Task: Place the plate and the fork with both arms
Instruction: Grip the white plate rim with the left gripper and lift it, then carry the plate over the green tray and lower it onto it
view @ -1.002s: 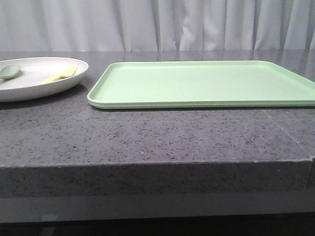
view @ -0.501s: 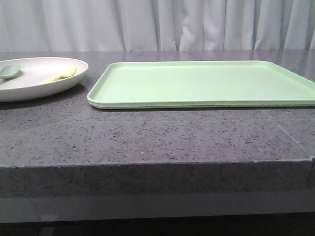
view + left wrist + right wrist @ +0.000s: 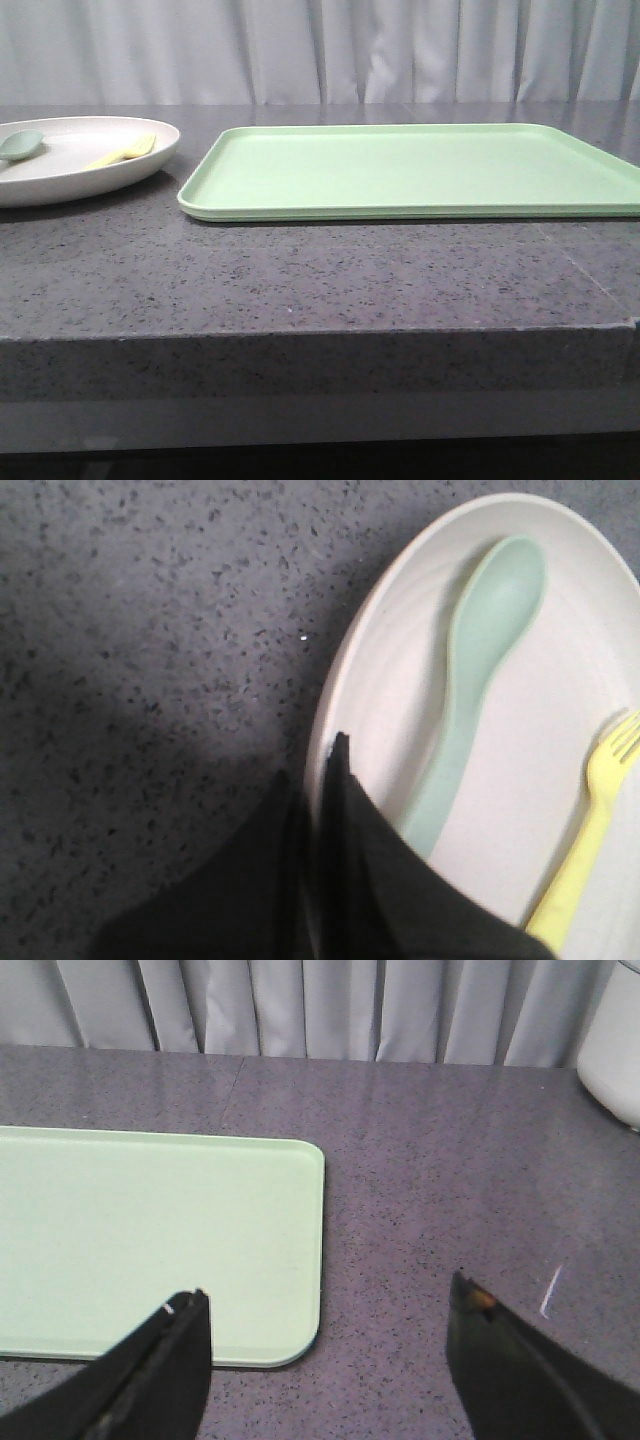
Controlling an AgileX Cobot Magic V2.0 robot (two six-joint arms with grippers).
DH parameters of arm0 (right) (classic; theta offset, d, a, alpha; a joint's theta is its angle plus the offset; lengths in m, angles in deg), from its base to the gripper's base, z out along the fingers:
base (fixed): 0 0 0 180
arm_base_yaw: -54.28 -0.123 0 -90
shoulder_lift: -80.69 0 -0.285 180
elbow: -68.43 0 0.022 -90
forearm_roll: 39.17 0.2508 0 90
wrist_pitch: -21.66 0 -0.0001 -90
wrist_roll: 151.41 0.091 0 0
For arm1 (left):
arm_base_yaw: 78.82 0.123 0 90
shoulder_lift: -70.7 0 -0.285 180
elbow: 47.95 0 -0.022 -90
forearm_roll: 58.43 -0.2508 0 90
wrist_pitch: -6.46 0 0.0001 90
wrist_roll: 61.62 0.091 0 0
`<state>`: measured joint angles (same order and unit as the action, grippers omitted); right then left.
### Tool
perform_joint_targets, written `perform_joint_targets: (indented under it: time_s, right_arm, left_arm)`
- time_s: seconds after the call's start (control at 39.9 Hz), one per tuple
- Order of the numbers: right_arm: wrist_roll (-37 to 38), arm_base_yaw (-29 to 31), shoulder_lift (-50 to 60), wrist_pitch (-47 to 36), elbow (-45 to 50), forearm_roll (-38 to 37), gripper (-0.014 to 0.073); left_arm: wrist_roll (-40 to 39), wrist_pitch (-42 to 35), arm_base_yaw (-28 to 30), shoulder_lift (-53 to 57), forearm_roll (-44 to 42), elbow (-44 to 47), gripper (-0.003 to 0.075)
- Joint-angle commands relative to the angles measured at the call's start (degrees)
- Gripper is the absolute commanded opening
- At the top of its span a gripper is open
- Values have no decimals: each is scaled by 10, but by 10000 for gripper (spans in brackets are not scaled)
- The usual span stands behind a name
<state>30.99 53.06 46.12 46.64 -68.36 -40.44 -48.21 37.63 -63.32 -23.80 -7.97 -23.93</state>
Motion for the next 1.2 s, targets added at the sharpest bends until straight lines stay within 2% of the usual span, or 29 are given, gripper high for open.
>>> perform_joint_targets:
  time_s: [0.0,0.2,0.5,0.83,0.98,1.18]
  right_arm:
    - [-3,4,-6,-50,-21,-2,526]
    - [-3,4,-6,-50,-21,-2,526]
    - [-3,4,-6,-50,-21,-2,526]
    - [-3,4,-6,-50,-21,-2,526]
    - [-3,4,-6,-50,-21,-2,526]
    - [-3,4,-6,-50,-21,-2,526]
  left_arm:
    - [3,-17,-2,16,22,-18,-18]
    - [3,-22,-2,16,30,-18,-18]
    - [3,11,-2,16,41,-25,-18]
    - [1,54,-6,46,85,-92,-18]
    - [-25,49,-39,54,85,-121,-18]
    - [-75,-6,-128,54,77,-144,-17]
